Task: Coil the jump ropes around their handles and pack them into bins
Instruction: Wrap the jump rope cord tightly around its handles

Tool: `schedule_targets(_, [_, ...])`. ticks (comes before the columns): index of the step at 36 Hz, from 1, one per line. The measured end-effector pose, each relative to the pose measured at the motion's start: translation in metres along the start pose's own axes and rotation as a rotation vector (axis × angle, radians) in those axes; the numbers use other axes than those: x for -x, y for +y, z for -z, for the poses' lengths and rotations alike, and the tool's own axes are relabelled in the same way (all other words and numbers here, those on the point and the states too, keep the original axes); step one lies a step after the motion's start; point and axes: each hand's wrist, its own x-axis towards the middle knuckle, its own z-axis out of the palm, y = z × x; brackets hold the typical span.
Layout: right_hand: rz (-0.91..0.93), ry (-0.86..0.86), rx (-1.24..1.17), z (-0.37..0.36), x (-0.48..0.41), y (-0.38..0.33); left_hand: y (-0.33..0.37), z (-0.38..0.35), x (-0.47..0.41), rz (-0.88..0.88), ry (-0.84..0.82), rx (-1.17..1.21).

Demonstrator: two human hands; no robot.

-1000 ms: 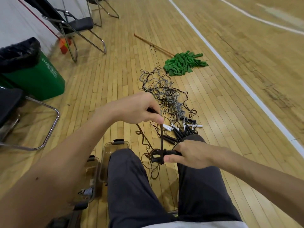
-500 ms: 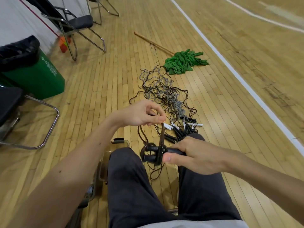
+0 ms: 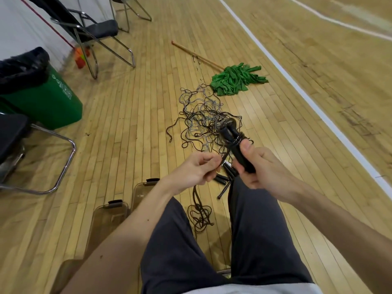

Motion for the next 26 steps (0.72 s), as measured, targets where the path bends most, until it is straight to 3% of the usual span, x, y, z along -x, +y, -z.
schedule_targets(11, [-0.106, 0.269, 0.054, 0.015, -0.018, 0.022, 0.002, -0.023, 0.007, -0.063, 0.178, -0.206])
schedule_targets(19, [-0.072, 0.346, 0.294, 0.026, -0.026, 0.046, 0.006, -0.022, 0.015, -0.012, 0.209, -0.385])
schedule_targets(26, [-0.110, 0.402, 0.502, 0.033, -0.032, 0.066, 0.016, -0.027, 0.024, 0.032, 0.176, -0.692])
